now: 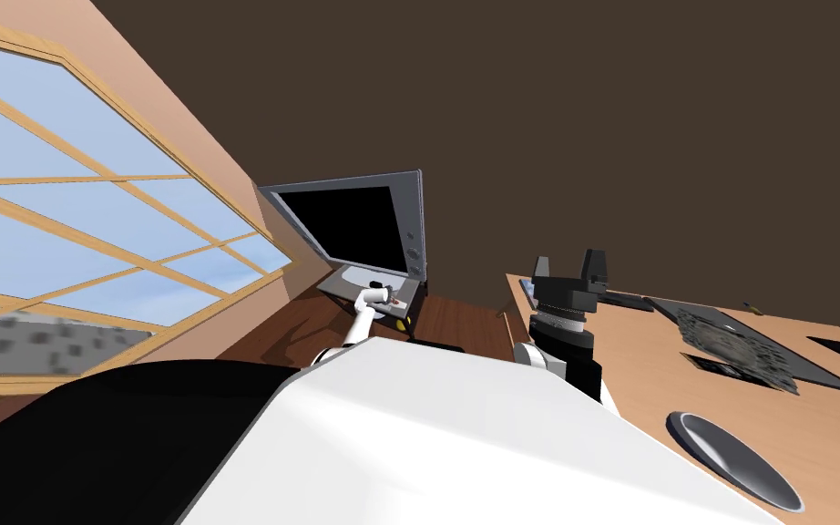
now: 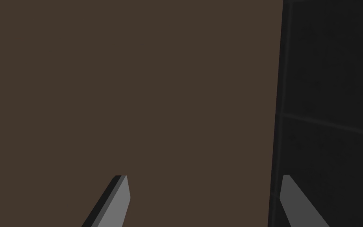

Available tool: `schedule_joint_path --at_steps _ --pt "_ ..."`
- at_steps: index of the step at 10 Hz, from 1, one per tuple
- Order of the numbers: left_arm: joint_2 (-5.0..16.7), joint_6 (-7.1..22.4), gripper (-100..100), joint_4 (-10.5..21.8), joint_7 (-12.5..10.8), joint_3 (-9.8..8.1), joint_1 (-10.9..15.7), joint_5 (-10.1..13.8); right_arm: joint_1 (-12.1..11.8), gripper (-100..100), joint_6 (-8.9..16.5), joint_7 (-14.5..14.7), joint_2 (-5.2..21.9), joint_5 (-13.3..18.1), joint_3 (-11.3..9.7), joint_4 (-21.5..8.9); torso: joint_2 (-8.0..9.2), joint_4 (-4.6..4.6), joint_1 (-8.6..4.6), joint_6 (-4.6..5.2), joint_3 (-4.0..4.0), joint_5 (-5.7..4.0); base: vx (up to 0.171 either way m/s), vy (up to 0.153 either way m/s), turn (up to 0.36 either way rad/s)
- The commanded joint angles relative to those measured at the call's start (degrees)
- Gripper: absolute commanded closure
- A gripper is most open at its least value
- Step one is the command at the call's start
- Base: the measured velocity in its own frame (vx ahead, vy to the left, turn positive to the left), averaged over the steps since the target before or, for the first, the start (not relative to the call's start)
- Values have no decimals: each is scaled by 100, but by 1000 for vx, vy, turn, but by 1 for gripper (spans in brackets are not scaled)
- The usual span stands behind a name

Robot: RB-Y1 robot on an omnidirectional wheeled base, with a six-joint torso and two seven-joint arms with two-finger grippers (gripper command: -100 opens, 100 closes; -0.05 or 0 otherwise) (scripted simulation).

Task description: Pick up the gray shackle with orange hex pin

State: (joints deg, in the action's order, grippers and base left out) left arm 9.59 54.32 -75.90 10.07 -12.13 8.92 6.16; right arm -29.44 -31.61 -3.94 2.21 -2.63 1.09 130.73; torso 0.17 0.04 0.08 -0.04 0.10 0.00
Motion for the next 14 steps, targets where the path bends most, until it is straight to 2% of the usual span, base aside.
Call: schedule_joint_path --at_steps 1,2,4,5,7,8,10,11,13,14 --pt "8 -51 -100 272 -35 15 68 -11 0 0 0 0 0 0 0 0 0 0 0 0 0 0 -25 6 11" --pt "123 -278 -100 469 -156 105 337 47 0 0 0 0 0 0 0 0 -4 -1 -2 -1 -2 0 -51 9 -56" --pt "123 -278 -100 809 -156 105 360 47 0 0 0 0 0 0 0 0 3 0 -2 0 1 0 -36 8 -34" --pt "237 -506 -100 999 -276 194 644 105 0 0 0 0 0 0 0 0 -4 -1 -4 -1 -2 -1 -40 6 -71" --pt "237 -506 -100 1345 -276 194 653 105 0 0 0 0 0 0 0 0 0 0 -2 -1 0 0 -33 8 -30" --pt "352 -733 -100 1624 -397 283 945 164 0 0 0 0 0 0 0 0 -5 -1 -2 -2 -3 0 -48 10 -79" --pt "352 -733 -100 1881 -397 283 945 164 0 0 0 0 0 0 0 0 2 0 -2 -1 1 0 -35 8 -23" --pt "466 -961 -100 2067 -518 372 1210 222 -1 0 0 0 0 0 0 0 -4 -1 -3 -2 -2 0 -46 9 -62" --pt "466 -961 -100 2417 -518 372 1237 222 0 0 0 0 0 0 0 0 1 0 -2 -1 1 0 -33 9 -33" --pt "580 -1188 -100 2578 -638 461 1507 280 -1 0 0 0 0 0 0 0 -5 -1 -3 -3 -3 0 -44 7 -72"
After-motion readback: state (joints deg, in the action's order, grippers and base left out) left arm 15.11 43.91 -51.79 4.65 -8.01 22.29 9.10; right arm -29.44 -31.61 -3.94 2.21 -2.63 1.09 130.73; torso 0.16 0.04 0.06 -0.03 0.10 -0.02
